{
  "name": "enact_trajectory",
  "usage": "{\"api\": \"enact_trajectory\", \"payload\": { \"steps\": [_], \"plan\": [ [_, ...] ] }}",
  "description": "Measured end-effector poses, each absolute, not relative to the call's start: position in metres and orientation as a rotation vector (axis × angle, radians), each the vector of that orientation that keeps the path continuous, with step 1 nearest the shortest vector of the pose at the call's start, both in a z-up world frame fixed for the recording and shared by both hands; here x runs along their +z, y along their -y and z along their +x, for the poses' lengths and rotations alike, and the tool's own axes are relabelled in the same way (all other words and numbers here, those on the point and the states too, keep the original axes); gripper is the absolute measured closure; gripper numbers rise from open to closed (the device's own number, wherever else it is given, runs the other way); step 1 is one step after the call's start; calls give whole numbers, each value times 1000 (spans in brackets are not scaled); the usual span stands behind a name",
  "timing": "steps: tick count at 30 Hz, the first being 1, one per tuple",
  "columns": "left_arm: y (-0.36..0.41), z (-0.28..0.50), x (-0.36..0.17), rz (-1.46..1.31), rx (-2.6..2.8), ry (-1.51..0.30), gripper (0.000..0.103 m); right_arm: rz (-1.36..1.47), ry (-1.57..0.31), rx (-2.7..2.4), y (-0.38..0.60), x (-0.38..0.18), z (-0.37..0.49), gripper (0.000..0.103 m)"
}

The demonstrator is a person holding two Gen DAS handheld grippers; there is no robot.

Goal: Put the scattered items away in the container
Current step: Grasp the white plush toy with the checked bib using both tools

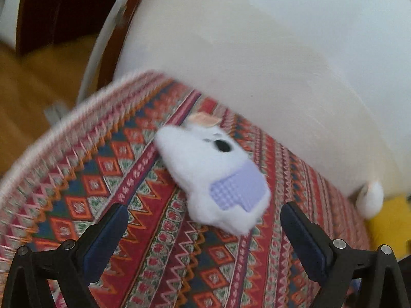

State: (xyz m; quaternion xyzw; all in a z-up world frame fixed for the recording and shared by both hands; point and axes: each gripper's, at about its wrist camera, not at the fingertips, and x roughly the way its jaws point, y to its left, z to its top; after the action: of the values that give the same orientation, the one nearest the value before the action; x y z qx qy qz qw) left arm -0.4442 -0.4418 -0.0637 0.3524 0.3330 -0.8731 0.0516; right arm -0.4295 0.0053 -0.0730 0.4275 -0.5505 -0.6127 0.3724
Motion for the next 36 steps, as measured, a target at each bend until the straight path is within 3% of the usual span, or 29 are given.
{"api": "enact_trajectory", "payload": {
  "steps": [6,17,18,19,20,22,23,28,36],
  "plan": [
    [474,-496,-127,1096,-2532,-1365,5,1234,1512,-1533,57,-141,-494,7],
    [498,-583,-195,1073,-2456,-1647,5,1339,1377,-1680,137,-179,-587,7],
    [493,-589,-198,1081,-2481,-1683,6,1326,1355,-1688,145,-177,-591,6],
    [486,-594,-198,1099,-2515,-1691,13,1313,1326,-1691,153,-175,-595,10],
    [476,-595,-193,1112,-2561,-1643,19,1308,1278,-1689,164,-172,-598,35],
    [457,-587,-175,1094,-2637,-1444,26,1287,1193,-1749,173,-160,-592,42],
    [453,-579,-167,1075,-2658,-1428,26,1259,1179,-1757,172,-153,-587,44],
    [415,-511,-102,954,-2816,-1306,28,1106,1102,-1805,145,-87,-535,45],
    [330,-396,0,882,-3058,-1172,28,855,1103,-1923,24,38,-403,45]
  ]
}}
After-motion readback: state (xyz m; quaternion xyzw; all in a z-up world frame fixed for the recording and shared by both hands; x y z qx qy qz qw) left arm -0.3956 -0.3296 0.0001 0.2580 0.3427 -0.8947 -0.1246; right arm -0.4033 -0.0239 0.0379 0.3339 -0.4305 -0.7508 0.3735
